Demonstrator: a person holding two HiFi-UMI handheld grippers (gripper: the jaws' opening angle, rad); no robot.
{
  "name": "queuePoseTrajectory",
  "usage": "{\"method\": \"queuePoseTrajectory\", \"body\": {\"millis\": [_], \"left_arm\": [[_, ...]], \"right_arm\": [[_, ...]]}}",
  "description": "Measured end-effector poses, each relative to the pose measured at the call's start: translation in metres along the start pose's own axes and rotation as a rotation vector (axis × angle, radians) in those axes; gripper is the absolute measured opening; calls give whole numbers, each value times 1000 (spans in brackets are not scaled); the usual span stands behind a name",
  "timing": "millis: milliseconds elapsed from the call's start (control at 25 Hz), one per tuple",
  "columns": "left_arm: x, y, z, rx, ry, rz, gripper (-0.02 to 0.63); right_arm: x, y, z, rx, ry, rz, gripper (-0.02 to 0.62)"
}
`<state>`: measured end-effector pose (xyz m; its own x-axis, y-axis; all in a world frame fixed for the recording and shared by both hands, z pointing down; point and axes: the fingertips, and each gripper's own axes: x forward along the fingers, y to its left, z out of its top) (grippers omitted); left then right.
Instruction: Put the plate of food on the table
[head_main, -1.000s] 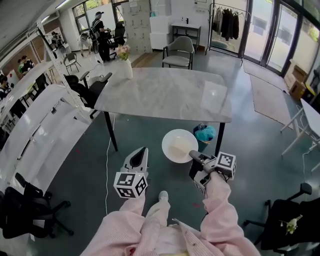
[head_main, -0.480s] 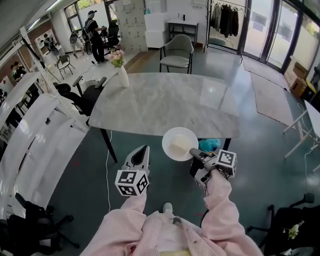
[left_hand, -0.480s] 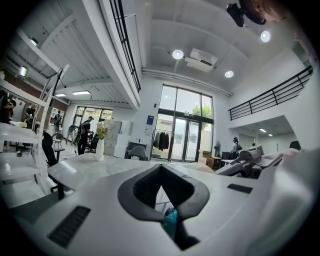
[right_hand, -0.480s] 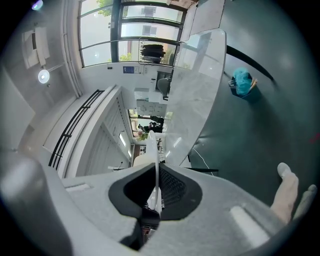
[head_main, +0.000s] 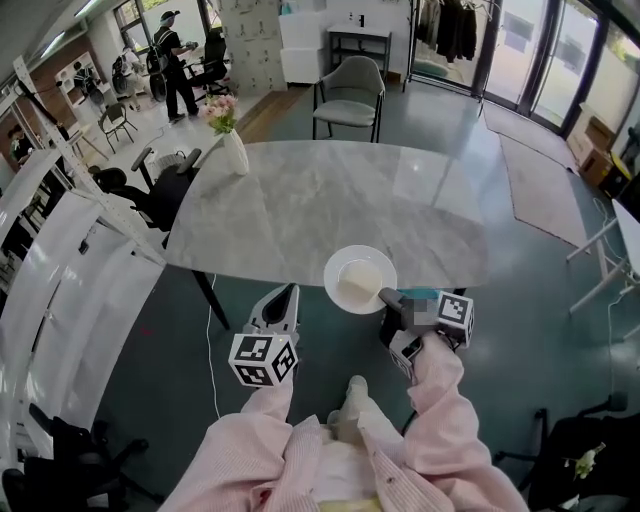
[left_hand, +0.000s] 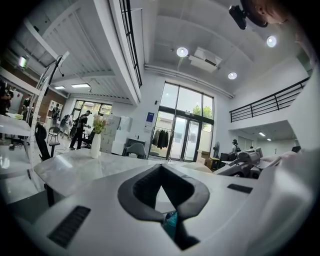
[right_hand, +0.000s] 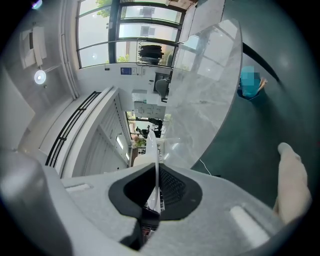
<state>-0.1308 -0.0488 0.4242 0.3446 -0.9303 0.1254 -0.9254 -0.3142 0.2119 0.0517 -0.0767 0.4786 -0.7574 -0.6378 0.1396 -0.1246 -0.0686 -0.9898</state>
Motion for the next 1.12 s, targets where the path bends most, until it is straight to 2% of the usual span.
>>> {"method": "queuePoseTrajectory", "body": {"millis": [400, 720, 960, 1120], "left_arm": [[80, 41, -3, -31, 37, 3, -3], [171, 76, -3, -64, 91, 13, -3], [237, 97, -17, -93, 155, 7, -3], [272, 103, -34, -108, 214, -12, -3]], "right_arm": [[69, -11, 57, 6, 12, -30, 17], [134, -17, 125, 10, 27, -58, 17], [170, -33, 167, 44, 18, -110, 17], [192, -47, 195, 20, 5, -122, 17]]}}
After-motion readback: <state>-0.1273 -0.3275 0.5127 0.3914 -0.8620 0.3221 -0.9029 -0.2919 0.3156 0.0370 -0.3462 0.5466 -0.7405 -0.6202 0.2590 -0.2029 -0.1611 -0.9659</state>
